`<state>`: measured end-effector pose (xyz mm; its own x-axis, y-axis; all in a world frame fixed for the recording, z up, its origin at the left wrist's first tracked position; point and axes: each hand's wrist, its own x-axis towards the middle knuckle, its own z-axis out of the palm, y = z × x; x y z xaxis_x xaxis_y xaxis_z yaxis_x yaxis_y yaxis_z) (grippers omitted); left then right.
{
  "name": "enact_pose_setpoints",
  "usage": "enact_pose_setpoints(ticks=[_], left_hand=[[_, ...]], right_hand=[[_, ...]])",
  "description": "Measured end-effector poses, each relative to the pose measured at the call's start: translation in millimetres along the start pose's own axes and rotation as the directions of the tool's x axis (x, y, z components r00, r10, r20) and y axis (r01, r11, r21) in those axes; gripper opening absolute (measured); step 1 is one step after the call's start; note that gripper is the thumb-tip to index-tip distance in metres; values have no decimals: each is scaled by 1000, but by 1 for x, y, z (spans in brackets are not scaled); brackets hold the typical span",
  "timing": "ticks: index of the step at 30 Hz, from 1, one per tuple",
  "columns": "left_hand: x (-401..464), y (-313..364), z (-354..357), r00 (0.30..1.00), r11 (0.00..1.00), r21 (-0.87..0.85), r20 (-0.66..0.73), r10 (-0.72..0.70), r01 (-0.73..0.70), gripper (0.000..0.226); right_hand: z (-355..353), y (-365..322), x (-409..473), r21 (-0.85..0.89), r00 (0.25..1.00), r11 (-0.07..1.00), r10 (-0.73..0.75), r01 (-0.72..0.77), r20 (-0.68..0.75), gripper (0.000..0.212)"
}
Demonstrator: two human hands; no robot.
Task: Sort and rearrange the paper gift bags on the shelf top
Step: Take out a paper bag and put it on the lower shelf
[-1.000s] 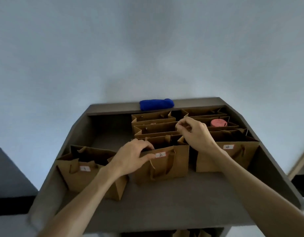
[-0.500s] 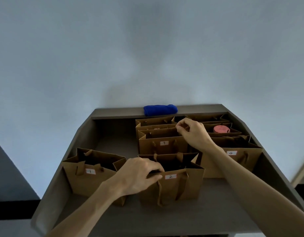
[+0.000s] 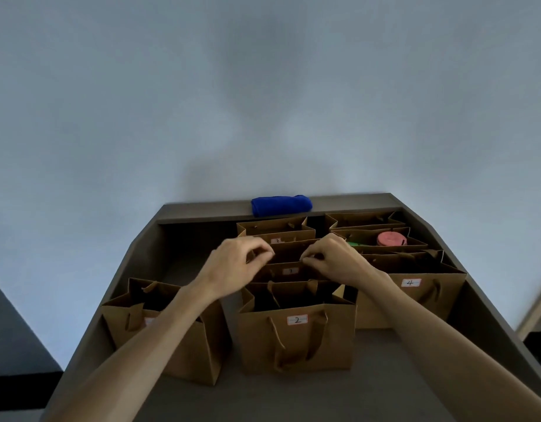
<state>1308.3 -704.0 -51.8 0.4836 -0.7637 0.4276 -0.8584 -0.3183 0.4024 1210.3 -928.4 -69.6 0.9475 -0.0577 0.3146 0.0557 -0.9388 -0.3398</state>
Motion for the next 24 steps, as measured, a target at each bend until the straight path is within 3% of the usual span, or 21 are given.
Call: enact_pose_setpoints(ticks=[4,9,11,17,21,24], left_hand=[[28,-23,3,994,983,146,-26,-110,113,20],[44,-31,15,945,988,122,300,-131,98,22],[46,-32,21,933,988,134,341,-119,77,22],[49,-42,21,944,988,137,312,-106,66,28],[50,-52,18,935,988,101,323,-147,121,27],[55,-60,12,951,982,35,244,-187,185,23]], right_hand=[[-9,-6,-18,-11,998,1000,-25,25,59,20],[-15,-5,-30,-6,991,1000,-24,25,133,20],[-15,-3,-30,-8,988,1000,-25,27,154,20],[-15,11,-8,46,994,998,-41,36,101,20],[-20,20,25,145,998,988,52,-47,-33,17],[-18,27,54,178,991,976,131,-124,-29,24]])
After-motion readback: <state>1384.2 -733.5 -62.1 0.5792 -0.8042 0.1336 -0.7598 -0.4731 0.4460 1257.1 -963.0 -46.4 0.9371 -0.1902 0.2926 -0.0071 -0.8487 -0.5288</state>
